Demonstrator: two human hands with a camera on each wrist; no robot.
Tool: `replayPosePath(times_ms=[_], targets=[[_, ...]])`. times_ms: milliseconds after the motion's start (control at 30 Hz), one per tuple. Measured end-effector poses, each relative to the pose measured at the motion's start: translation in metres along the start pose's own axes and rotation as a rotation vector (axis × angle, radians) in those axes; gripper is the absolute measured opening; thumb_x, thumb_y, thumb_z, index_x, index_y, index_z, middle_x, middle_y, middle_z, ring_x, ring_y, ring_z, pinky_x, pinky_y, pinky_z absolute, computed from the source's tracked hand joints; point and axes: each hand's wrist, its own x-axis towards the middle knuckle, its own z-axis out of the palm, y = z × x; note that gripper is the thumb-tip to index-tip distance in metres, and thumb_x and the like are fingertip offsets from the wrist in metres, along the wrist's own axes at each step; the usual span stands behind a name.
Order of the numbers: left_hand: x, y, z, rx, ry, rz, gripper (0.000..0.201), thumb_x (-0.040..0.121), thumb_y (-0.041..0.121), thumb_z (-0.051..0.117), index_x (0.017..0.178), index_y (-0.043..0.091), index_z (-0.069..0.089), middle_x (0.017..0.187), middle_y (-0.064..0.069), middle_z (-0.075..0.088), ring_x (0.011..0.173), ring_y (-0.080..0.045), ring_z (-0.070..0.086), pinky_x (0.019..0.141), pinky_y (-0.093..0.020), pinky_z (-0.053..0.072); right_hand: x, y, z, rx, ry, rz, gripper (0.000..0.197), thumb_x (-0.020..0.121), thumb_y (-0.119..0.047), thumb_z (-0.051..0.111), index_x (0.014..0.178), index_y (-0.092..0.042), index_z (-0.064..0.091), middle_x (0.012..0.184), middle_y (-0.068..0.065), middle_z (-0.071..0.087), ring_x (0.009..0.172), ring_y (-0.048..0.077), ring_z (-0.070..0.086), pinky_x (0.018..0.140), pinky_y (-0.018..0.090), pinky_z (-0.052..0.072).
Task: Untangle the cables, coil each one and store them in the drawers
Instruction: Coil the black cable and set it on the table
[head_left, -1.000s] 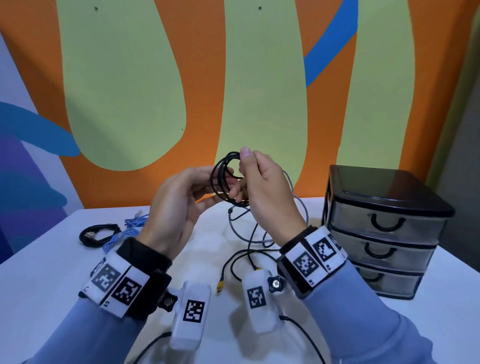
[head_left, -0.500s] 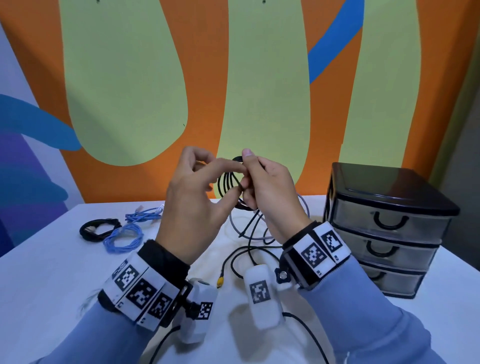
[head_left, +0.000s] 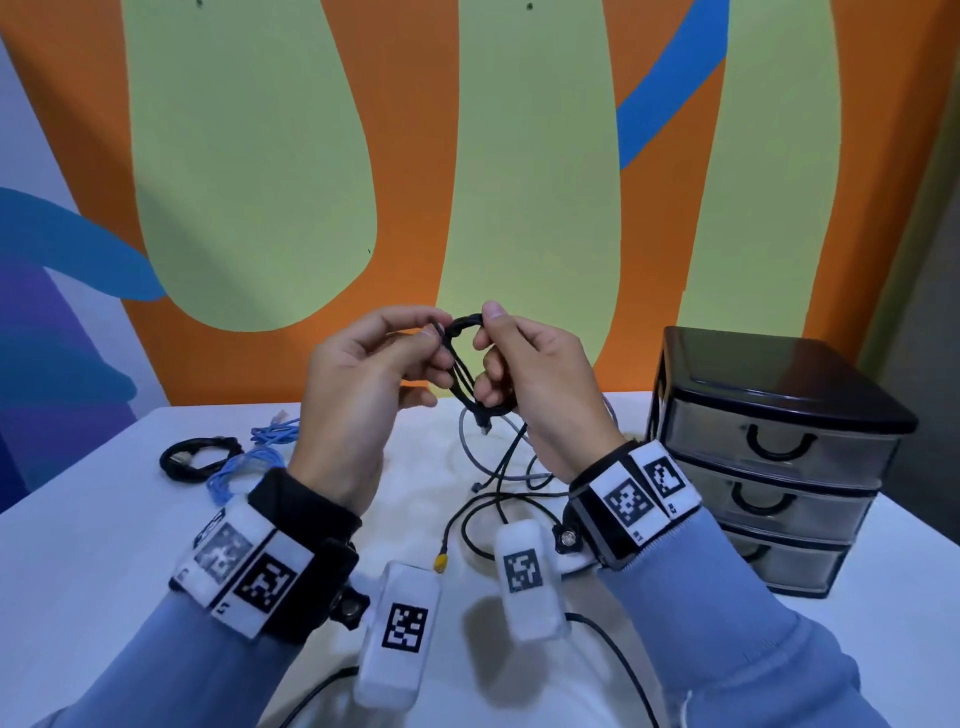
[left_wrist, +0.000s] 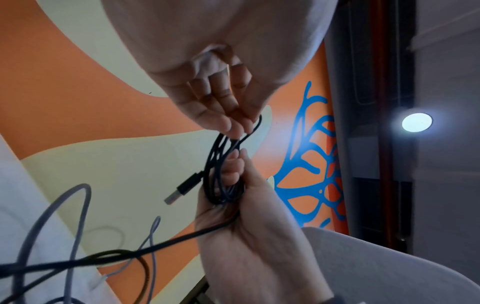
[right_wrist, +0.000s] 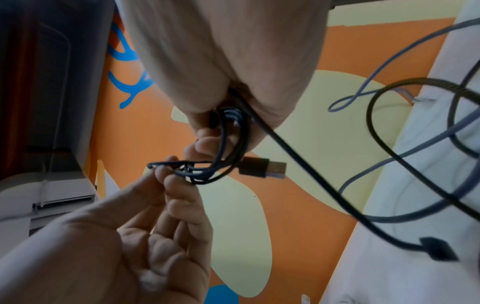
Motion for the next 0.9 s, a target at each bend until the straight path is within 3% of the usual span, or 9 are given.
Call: replayPosePath(times_ms=[167, 333, 433, 533, 667, 800, 900], targets=[[-0.003, 0.004, 0.001, -0.04, 0.002, -0.07, 0.014, 0.099, 0.015, 0.07, 0.11, 0.011, 0.078, 0.095, -0.012, 0.08, 0.063, -0.013, 0.066, 0.051, -0.019, 0.042, -0.001, 0.003, 0.003, -0.042, 0.037, -0.081, 0.037, 0.108, -0.033, 0.057, 0.08, -0.009, 0.062, 0.051, -0.002, 0.029, 0.045, 0.015, 0.028, 0.047, 0.025, 0.029], [-0.006, 0.008, 0.003, -0.053, -0.015, -0.093, 0.015, 0.101, 0.014, 0.067, 0.113, 0.011, 0.076, 0.1, -0.012, 0.082, 0.065, -0.012, 0.072, 0.047, -0.017, 0.039, -0.001, 0.003, 0.004, -0.258, 0.127, -0.232, 0.042, 0.108, -0.039, 0.054, 0.077, -0.012, 0.061, 0.059, 0.004, 0.031, 0.054, 0.019, 0.029, 0.054, 0.034, 0.024], [-0.008, 0.008, 0.005, -0.032, -0.03, -0.087, 0.016, 0.102, 0.012, 0.065, 0.114, 0.01, 0.075, 0.101, -0.01, 0.082, 0.077, -0.018, 0.077, 0.046, -0.017, 0.038, -0.001, 0.005, 0.004, -0.292, 0.137, -0.247, 0.043, 0.109, -0.041, 0.051, 0.078, -0.013, 0.061, 0.062, 0.005, 0.034, 0.057, 0.021, 0.033, 0.056, 0.036, 0.027], [-0.009, 0.008, 0.006, -0.007, -0.071, -0.079, 0.014, 0.102, 0.012, 0.065, 0.112, 0.009, 0.074, 0.101, -0.009, 0.082, 0.077, -0.019, 0.077, 0.046, -0.018, 0.037, 0.0, 0.007, 0.004, -0.292, 0.12, -0.247, 0.042, 0.11, -0.039, 0.051, 0.08, -0.012, 0.063, 0.062, 0.003, 0.039, 0.058, 0.019, 0.036, 0.057, 0.036, 0.029], [-0.004, 0.006, 0.002, -0.069, -0.143, -0.188, 0.018, 0.1, 0.006, 0.062, 0.111, 0.006, 0.076, 0.086, -0.007, 0.075, 0.065, -0.014, 0.06, 0.05, -0.017, 0.04, 0.003, 0.008, -0.001, -0.311, 0.119, -0.28, 0.041, 0.107, -0.037, 0.057, 0.075, -0.013, 0.066, 0.057, -0.003, 0.038, 0.055, 0.018, 0.034, 0.057, 0.039, 0.03], [-0.002, 0.012, -0.003, -0.376, -0.225, -0.365, 0.033, 0.095, 0.016, 0.062, 0.121, 0.004, 0.078, 0.077, 0.001, 0.051, 0.067, -0.01, 0.035, 0.052, -0.018, 0.032, 0.004, 0.008, -0.009, -0.343, 0.169, -0.33, 0.039, 0.106, -0.038, 0.059, 0.077, -0.014, 0.069, 0.057, -0.007, 0.034, 0.055, 0.015, 0.031, 0.055, 0.034, 0.026], [-0.001, 0.016, -0.007, -0.425, -0.272, -0.353, 0.039, 0.092, 0.013, 0.063, 0.129, 0.004, 0.074, 0.076, 0.003, 0.043, 0.067, -0.011, 0.031, 0.055, -0.02, 0.032, 0.005, 0.01, -0.012, -0.389, 0.202, -0.312, 0.039, 0.107, -0.039, 0.058, 0.076, -0.016, 0.066, 0.055, -0.011, 0.034, 0.054, 0.012, 0.031, 0.055, 0.031, 0.026]])
